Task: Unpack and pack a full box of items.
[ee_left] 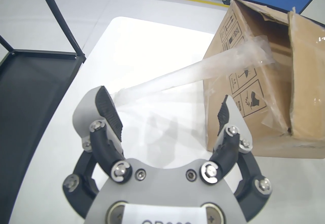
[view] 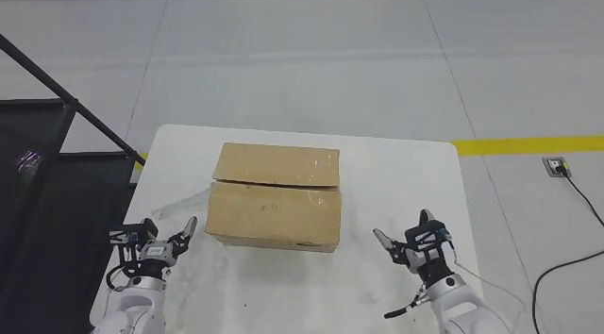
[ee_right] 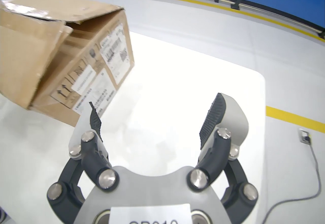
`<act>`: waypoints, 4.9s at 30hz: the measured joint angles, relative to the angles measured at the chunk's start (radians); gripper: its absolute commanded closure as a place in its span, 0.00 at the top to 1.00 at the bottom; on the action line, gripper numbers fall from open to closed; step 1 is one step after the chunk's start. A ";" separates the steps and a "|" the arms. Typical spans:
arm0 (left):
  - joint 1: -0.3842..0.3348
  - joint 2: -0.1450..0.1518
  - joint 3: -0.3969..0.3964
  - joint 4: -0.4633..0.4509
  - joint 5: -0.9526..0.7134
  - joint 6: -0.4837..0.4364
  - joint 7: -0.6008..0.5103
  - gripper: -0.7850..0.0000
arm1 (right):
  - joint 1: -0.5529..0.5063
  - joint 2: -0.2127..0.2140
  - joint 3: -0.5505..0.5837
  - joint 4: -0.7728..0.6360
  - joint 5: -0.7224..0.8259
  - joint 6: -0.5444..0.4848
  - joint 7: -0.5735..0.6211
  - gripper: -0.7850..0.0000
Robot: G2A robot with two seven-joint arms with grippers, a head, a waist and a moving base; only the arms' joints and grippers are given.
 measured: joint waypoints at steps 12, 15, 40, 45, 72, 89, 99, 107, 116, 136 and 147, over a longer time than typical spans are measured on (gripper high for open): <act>-0.055 -0.007 0.047 0.055 0.049 -0.042 0.015 1.00 | 0.160 0.002 0.008 0.140 0.366 -0.374 0.051 1.00; -0.054 -0.007 0.049 0.057 0.054 -0.050 0.019 1.00 | 0.207 0.000 -0.004 0.180 0.428 -0.408 0.086 1.00; -0.002 -0.014 -0.015 0.019 -0.038 -0.060 0.038 1.00 | 0.512 -0.024 -0.188 0.483 0.952 -0.661 0.353 1.00; 0.015 -0.013 -0.044 0.000 -0.068 -0.073 0.039 1.00 | 0.534 -0.023 -0.200 0.515 1.038 -0.716 0.388 1.00; 0.119 -0.002 -0.150 -0.105 -0.094 -0.314 0.088 1.00 | 0.191 0.052 -0.108 0.033 0.664 -0.916 0.477 1.00; 0.181 0.033 -0.220 -0.096 0.125 -0.664 0.056 1.00 | 0.194 0.052 -0.218 0.025 0.375 -0.830 0.389 1.00; 0.150 0.039 -0.198 -0.056 0.160 -0.665 0.063 1.00 | 0.328 0.045 -0.225 0.073 0.770 -0.626 0.443 1.00; 0.148 0.039 -0.198 -0.053 0.143 -0.648 0.059 1.00 | 0.389 0.037 -0.260 0.143 0.994 -0.567 0.477 1.00; 0.148 0.039 -0.198 -0.053 0.143 -0.648 0.059 1.00 | 0.389 0.037 -0.260 0.143 0.985 -0.567 0.477 1.00; 0.159 0.048 -0.187 -0.053 0.179 -0.697 0.127 1.00 | 0.640 -0.039 -0.424 0.463 1.621 -0.243 0.555 1.00; 0.160 0.047 -0.180 -0.057 0.173 -0.679 0.121 1.00 | 0.631 -0.041 -0.433 0.447 1.642 -0.195 0.597 1.00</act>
